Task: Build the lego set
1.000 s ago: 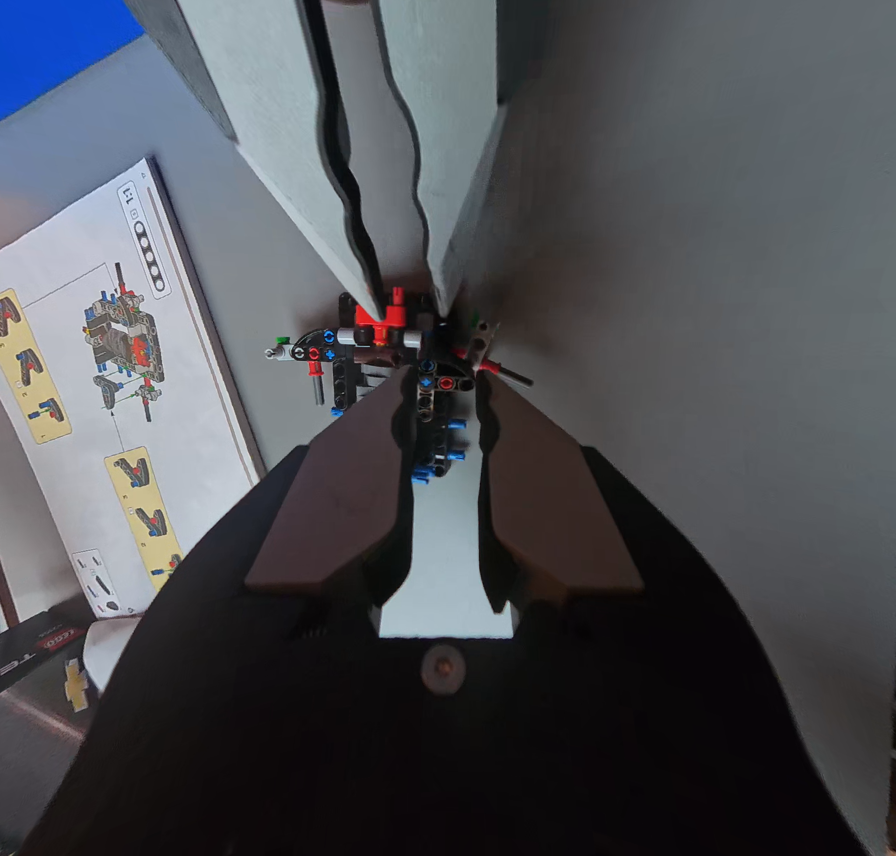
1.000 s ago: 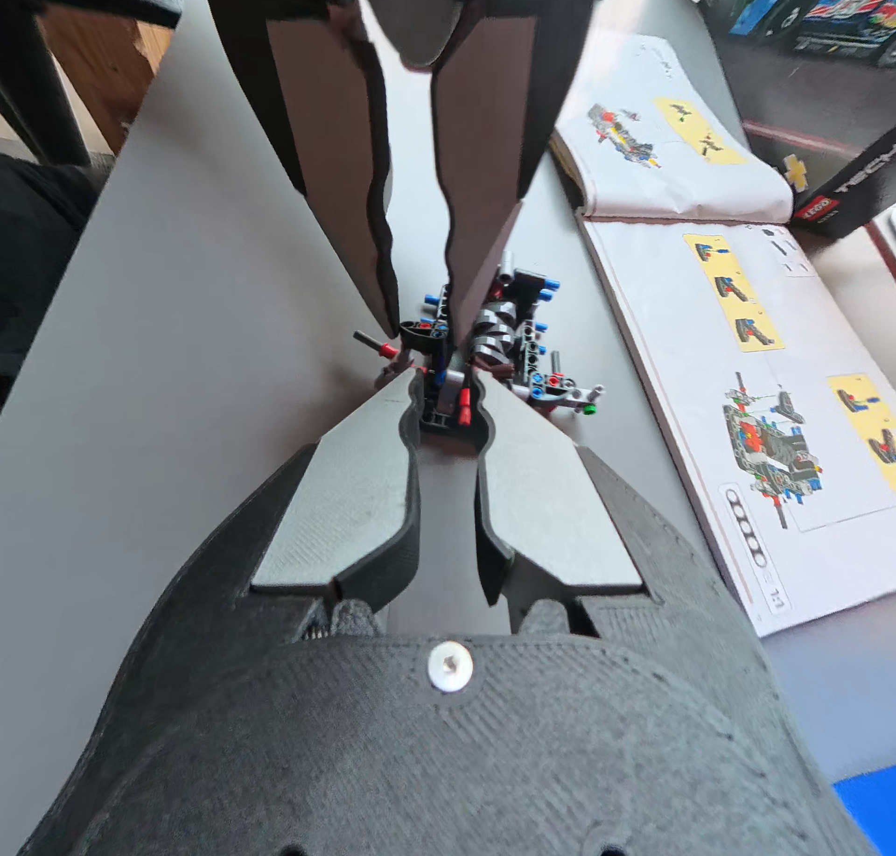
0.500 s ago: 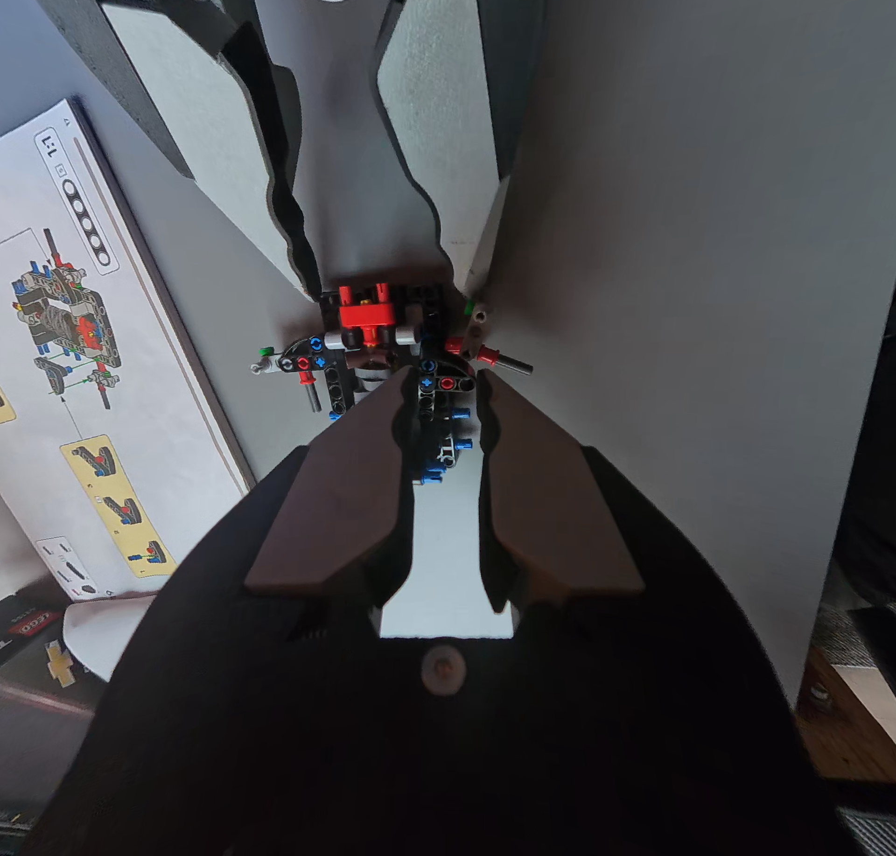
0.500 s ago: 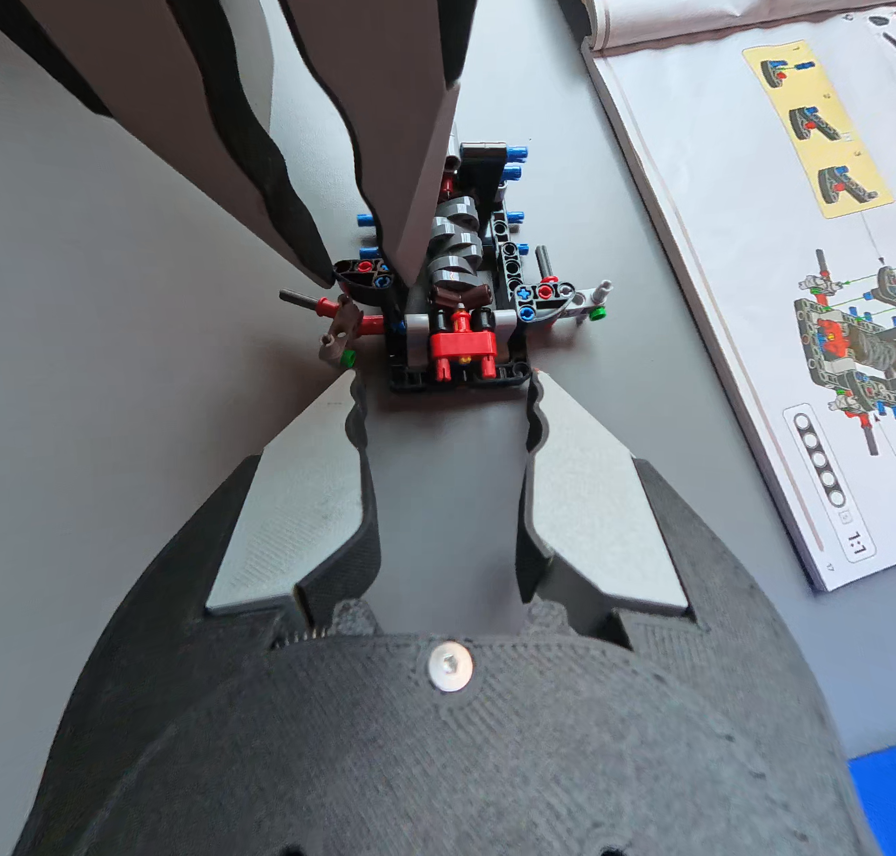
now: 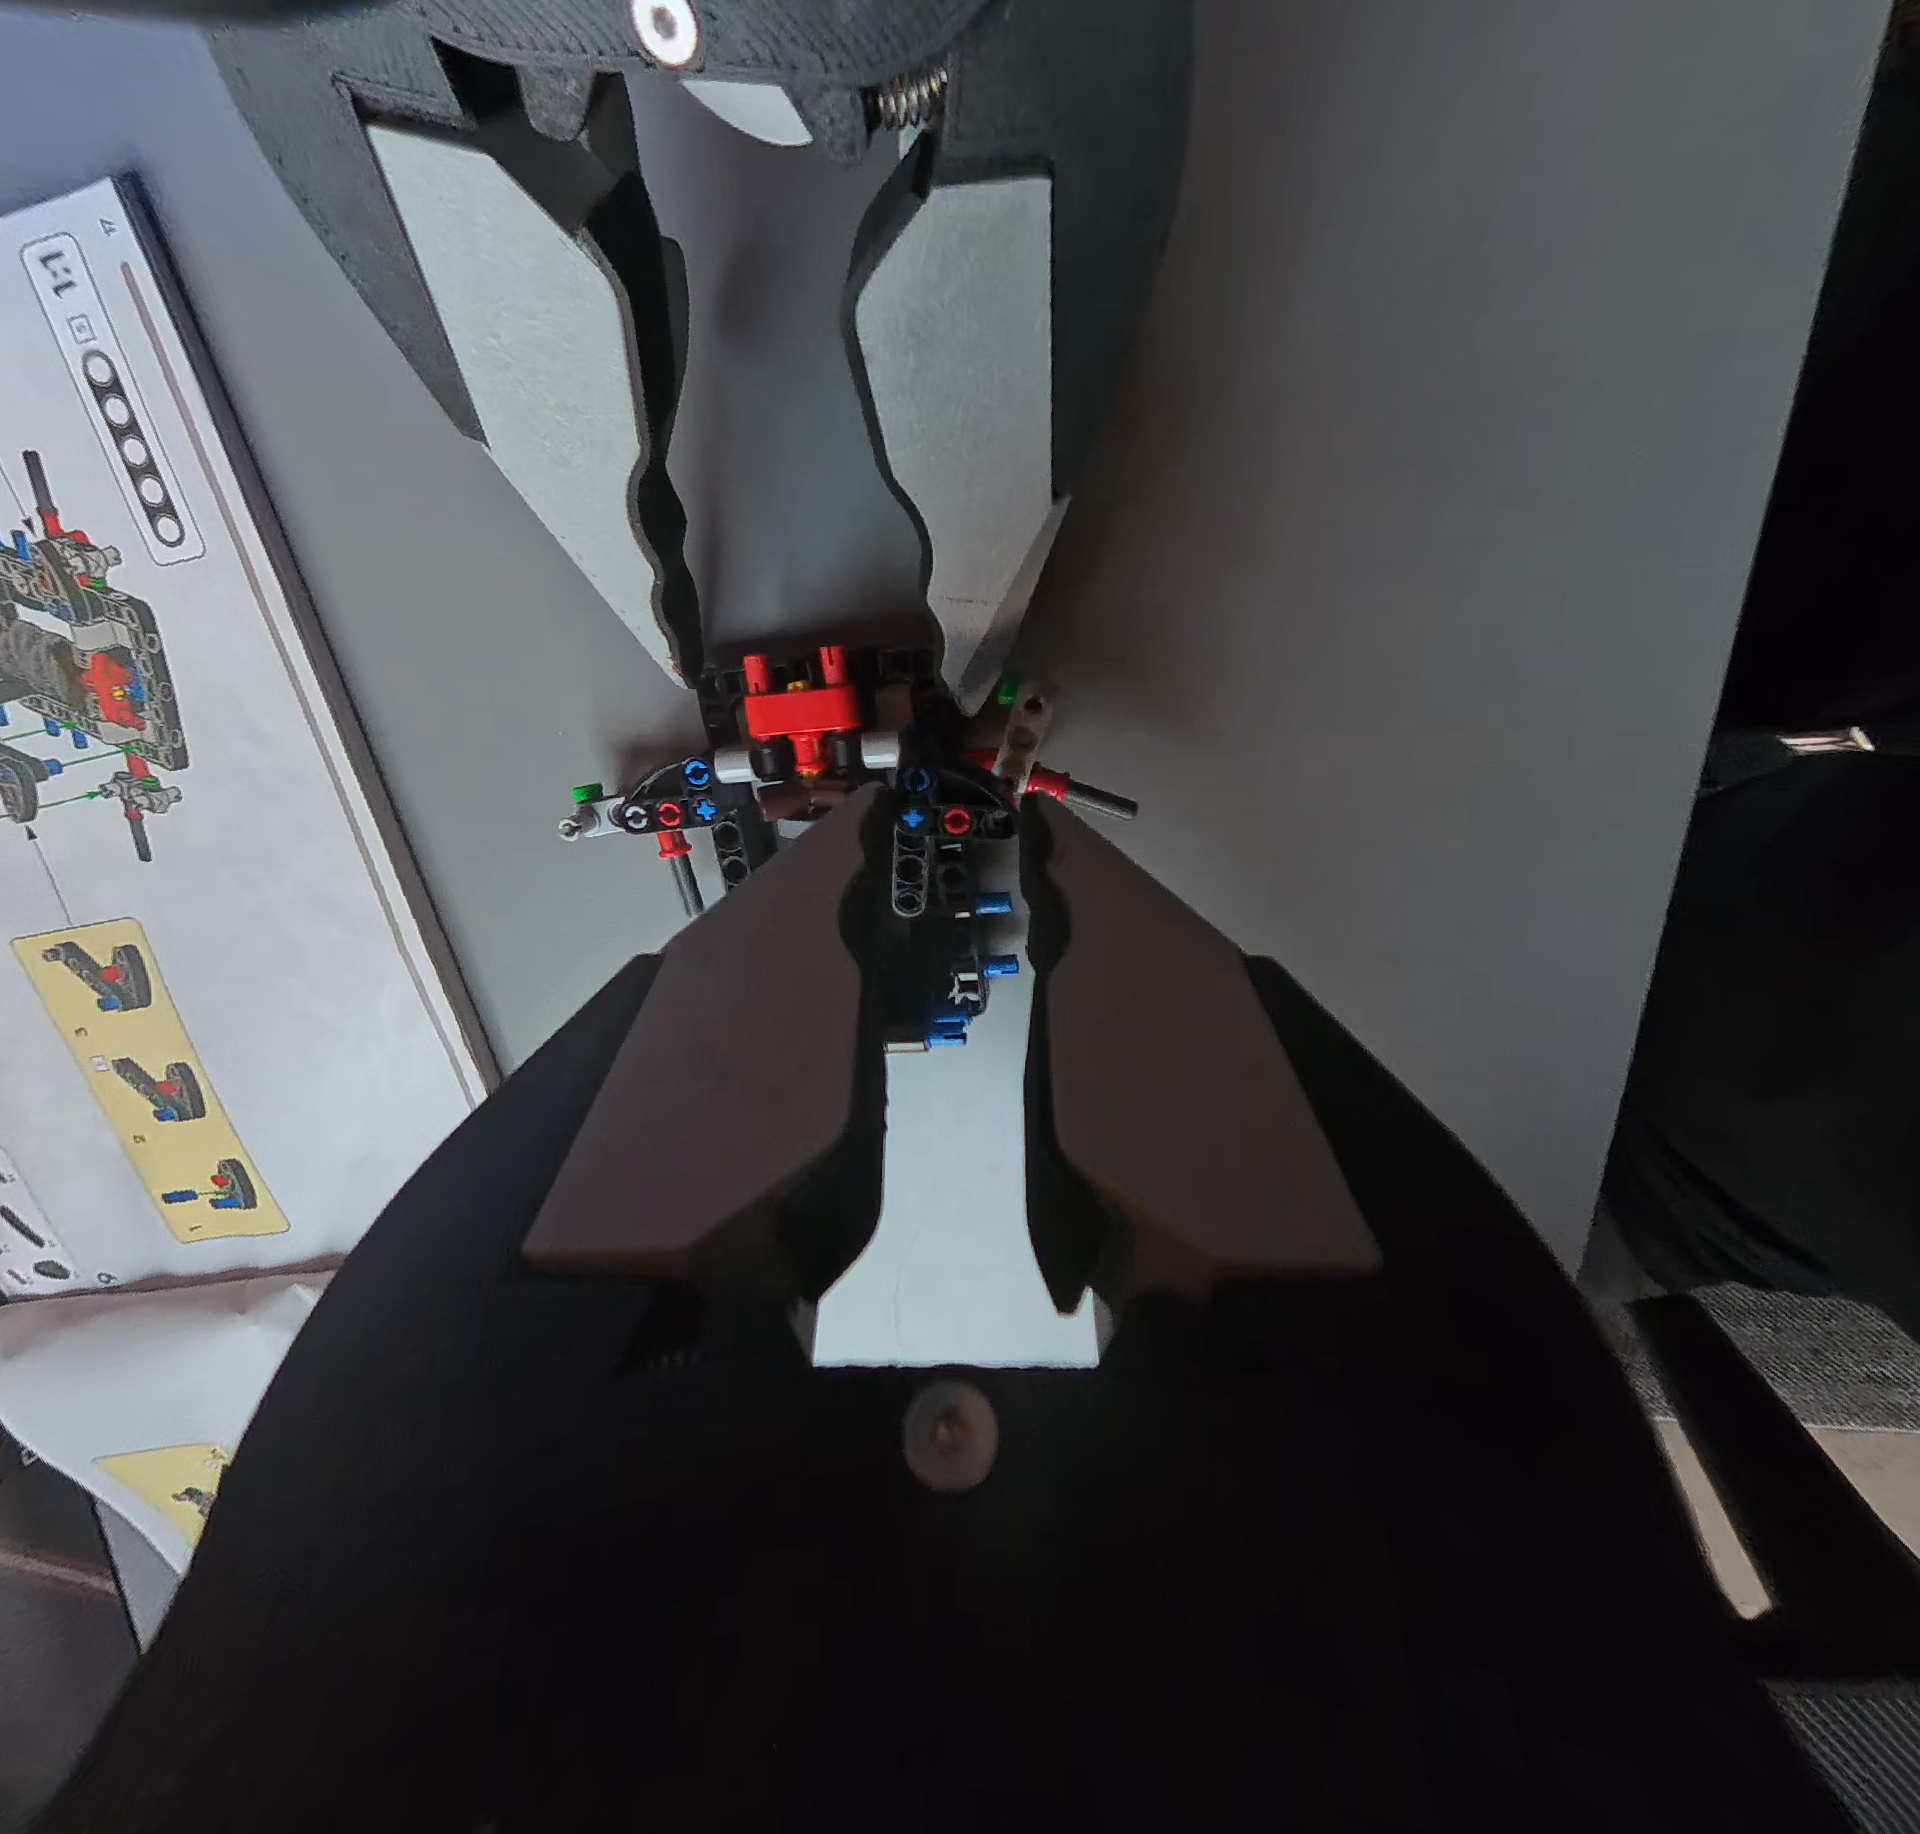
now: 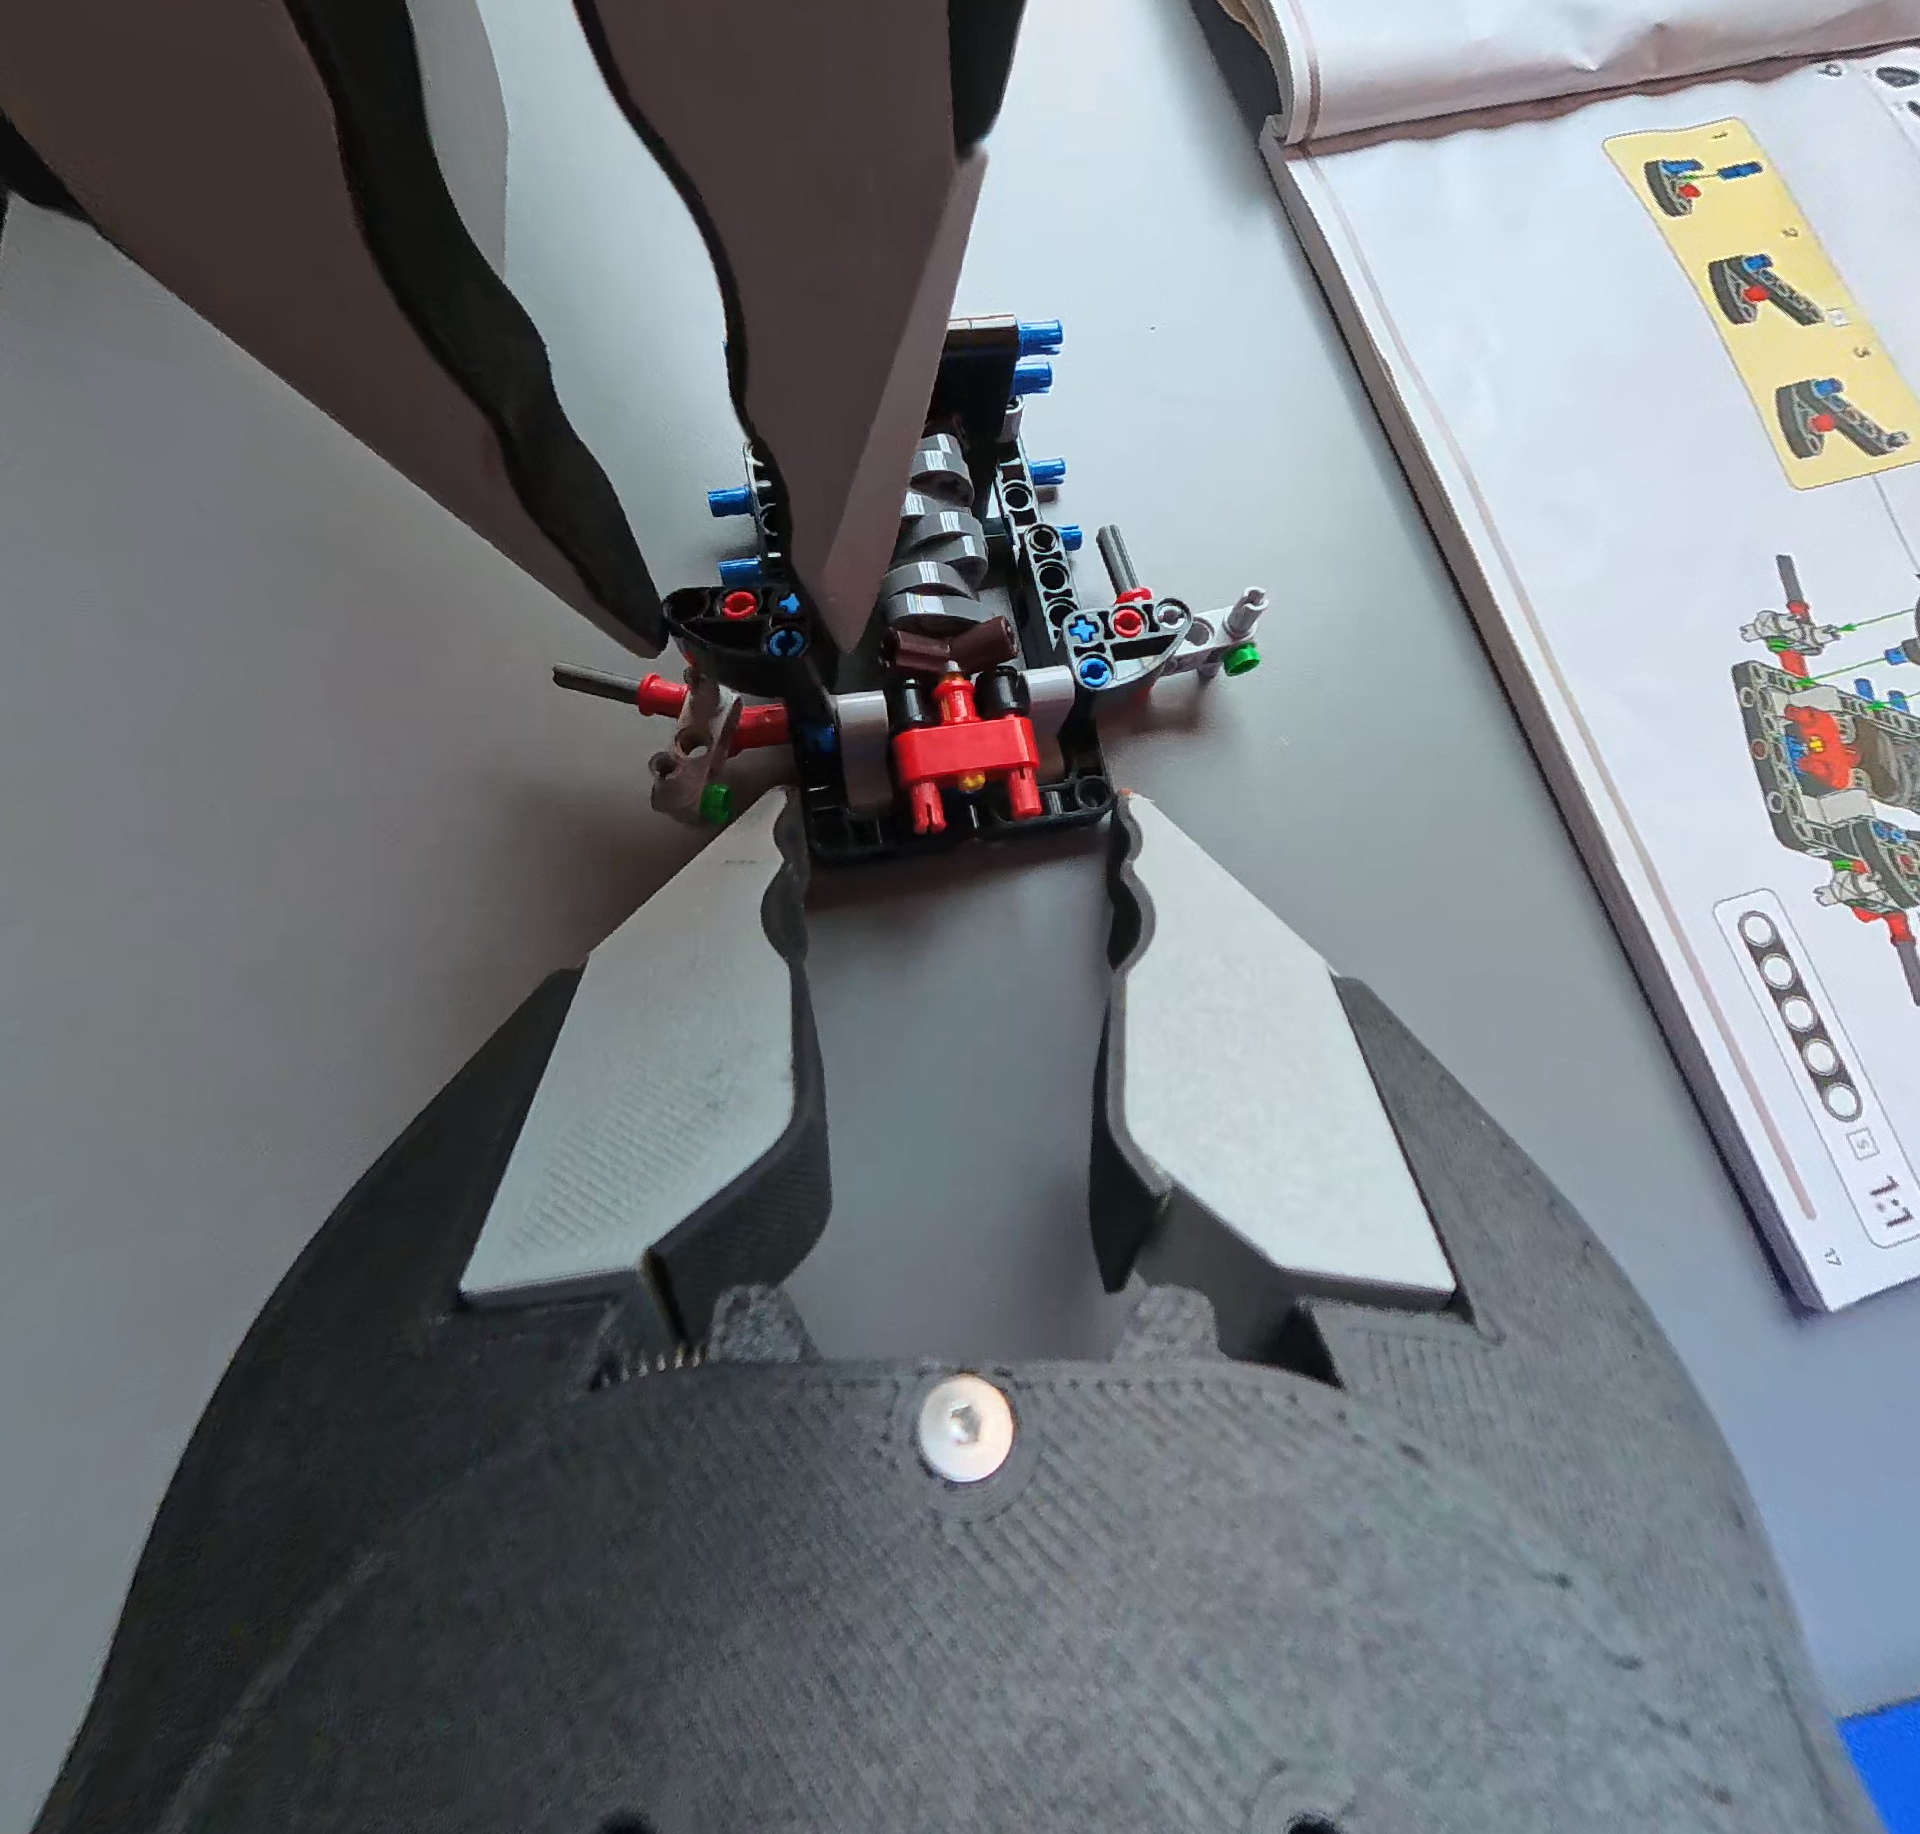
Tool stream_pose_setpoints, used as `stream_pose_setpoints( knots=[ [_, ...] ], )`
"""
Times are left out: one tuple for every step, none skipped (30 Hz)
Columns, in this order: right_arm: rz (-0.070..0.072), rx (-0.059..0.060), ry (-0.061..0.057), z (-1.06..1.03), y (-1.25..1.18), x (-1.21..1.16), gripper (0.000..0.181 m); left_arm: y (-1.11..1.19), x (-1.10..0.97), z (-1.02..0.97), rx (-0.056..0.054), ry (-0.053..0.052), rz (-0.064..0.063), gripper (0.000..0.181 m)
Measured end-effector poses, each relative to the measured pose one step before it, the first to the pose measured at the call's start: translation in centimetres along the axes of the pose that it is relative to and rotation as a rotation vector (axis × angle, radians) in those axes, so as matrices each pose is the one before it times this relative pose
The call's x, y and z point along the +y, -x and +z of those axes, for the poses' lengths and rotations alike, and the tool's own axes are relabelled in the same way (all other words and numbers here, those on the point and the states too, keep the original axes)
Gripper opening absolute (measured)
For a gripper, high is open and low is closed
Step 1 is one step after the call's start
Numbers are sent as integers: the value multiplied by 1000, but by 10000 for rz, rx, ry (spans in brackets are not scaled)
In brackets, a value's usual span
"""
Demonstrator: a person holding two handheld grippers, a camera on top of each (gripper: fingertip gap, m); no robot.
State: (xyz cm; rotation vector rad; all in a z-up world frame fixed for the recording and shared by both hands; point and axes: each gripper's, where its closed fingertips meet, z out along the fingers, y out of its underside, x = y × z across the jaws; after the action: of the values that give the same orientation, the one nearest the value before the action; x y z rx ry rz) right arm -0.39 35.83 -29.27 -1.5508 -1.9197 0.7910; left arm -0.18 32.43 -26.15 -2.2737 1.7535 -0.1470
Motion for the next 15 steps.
stream_pose_setpoints(
  knots=[
    [10, 0, -12, 49, 49, -44, 55, -52, -97, -113, 33, -43, -57, 20],
    [-5, -5, -9, 64, 61, -56, 55, -138, -108, -30, 81, -43, -31, 20],
    [-12, -7, -2, 47, 70, -49, 55, -95, -68, 67, 38, -26, -10, 20],
    [-12, 3, 1, 20, 33, -21, 55, -8, 140, 167, -3, 104, 3, 20],
    [-5, 6, -1, 9, -2, 4, 55, -36, 266, 210, -4, 166, 52, 20],
    [-3, -1, -4, -19, 6, 14, 55, -107, 174, 177, -1, 99, 101, 20],
    [-49, 5, -12, -24, 7, 9, 55, -50, 2, 36, -25, -12, 56, 20],
    [-37, 3, -7, -13, 15, 4, 55, -26, -24, -14, 16, 1, -15, 20],
    [0, -13, -1, -8, 10, 7, 55, -19, -19, -11, 47, 5, -60, 20],
    [-12, -26, -7, 4, 19, -8, 55, 14, 49, 19, 51, 52, -68, 20],
    [-44, -25, -6, -2, 29, 9, 55, -19, 91, -20, 53, 89, -34, 21],
    [-26, -27, -3, -5, 21, 2, 55, -7, 72, -37, 12, 81, 3, 21],
    [0, -3, -3, -5, 7, 2, 55, -16, 83, -39, 2, 80, -19, 20],
    [-14, 13, 3, -5, 1, -9, 55, -2, 99, -5, -3, 91, -49, 20],
    [-7, 18, 5, -7, -2, -6, 55, -1, 59, 37, 0, 84, -68, 21]
  ],
)
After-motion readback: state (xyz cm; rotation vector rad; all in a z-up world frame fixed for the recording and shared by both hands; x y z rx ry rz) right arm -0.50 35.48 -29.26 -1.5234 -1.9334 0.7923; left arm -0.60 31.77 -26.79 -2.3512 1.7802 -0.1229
